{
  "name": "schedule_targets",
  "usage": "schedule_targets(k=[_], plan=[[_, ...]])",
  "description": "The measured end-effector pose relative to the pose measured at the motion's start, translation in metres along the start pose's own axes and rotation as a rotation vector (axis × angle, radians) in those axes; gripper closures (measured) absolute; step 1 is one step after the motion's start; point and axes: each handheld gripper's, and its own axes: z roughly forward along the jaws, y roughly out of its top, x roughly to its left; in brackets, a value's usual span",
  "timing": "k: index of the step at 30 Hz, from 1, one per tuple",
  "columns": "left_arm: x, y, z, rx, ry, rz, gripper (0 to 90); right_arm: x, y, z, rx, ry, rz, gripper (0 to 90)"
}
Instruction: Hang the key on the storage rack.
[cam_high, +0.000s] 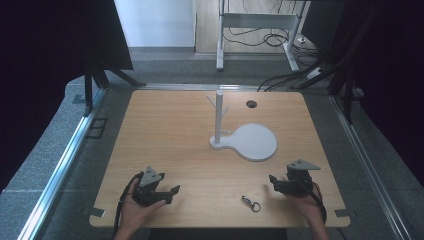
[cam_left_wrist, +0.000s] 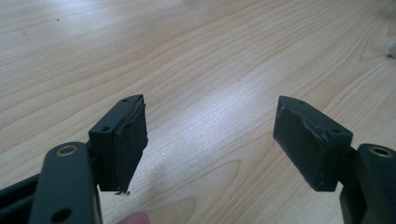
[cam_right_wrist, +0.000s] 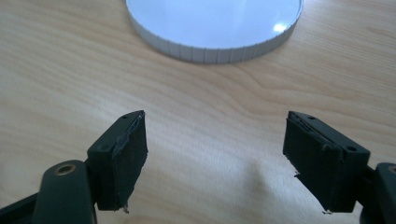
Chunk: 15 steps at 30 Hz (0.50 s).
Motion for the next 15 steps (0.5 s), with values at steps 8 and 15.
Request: schedule_targets(k=[8,15], plan=[[0.001,-0.001,-0.001,-0.002,-0.01,-0.026,25.6,0.01,0.004,-0.01,-0.011,0.009,-0.063,30.9],[0.009,-0.001,-0.006,-0.01,-0.027,-0.074,24.9,0.011,0.009,-0.018,-0.014,0.045,-0.058,38.1]])
